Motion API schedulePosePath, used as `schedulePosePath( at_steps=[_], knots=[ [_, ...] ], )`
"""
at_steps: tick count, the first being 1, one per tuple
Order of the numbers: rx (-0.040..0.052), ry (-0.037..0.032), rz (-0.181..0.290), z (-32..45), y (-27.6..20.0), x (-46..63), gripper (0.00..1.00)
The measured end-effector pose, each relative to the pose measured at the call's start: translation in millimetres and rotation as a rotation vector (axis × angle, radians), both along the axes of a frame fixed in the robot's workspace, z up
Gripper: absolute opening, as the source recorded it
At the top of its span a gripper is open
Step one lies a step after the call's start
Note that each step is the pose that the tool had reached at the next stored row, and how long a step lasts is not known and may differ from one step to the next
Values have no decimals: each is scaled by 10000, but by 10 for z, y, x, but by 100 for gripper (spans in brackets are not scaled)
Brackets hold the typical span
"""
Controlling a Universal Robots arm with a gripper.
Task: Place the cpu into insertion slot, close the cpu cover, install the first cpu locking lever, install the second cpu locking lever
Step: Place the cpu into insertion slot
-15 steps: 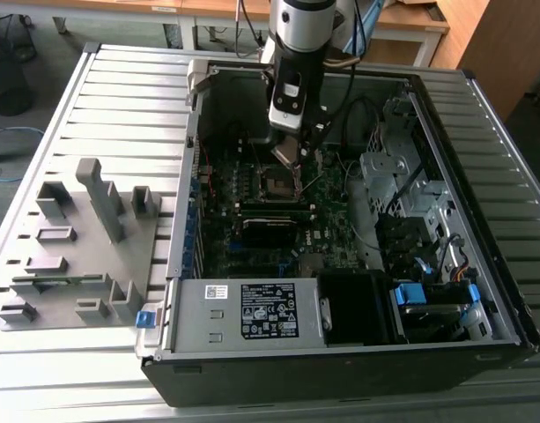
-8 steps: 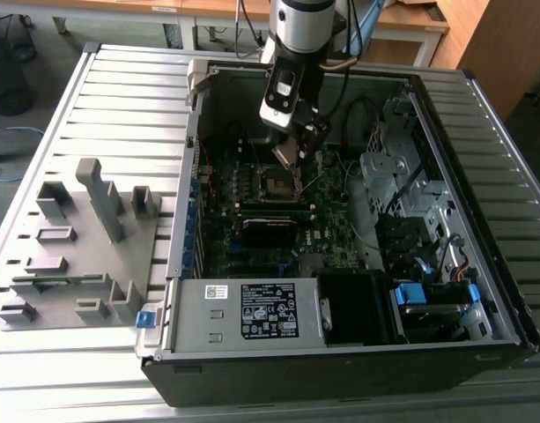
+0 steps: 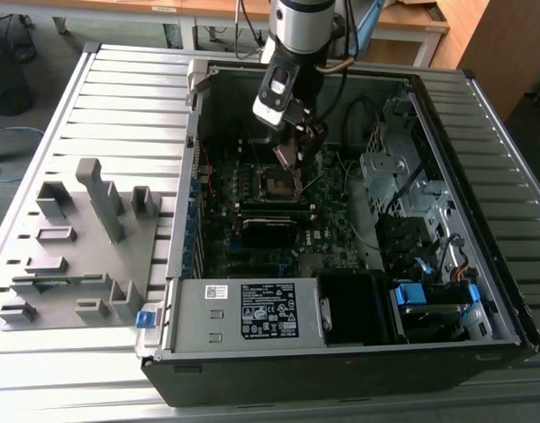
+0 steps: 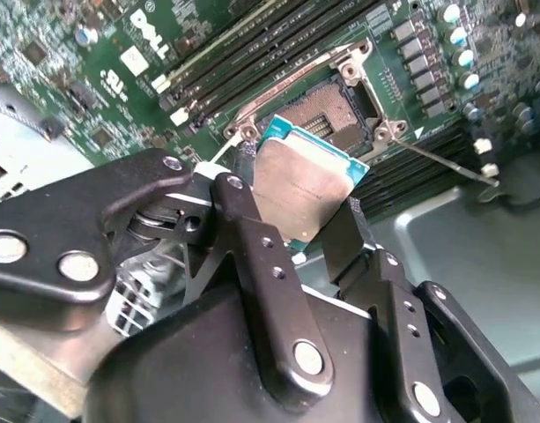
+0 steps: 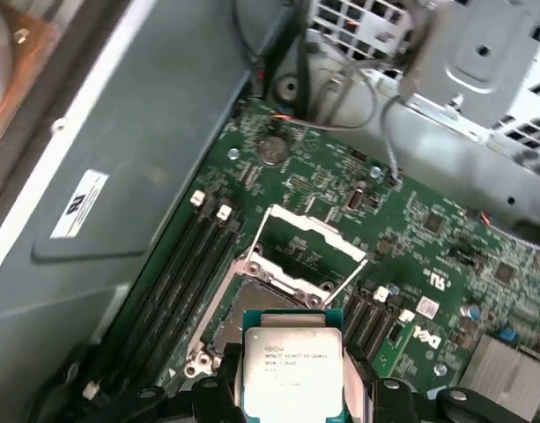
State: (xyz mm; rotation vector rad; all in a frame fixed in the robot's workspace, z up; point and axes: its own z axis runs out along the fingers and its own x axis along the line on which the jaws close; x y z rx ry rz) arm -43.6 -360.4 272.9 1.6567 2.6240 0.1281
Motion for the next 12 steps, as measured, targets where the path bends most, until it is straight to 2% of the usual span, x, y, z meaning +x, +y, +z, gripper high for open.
schedulePosePath(
  at_steps=[7,12],
  knots=[
    [0,0,-1203,-9,-1,0,54],
    [-2,5,-1222,-9,0,0,54]
  ],
)
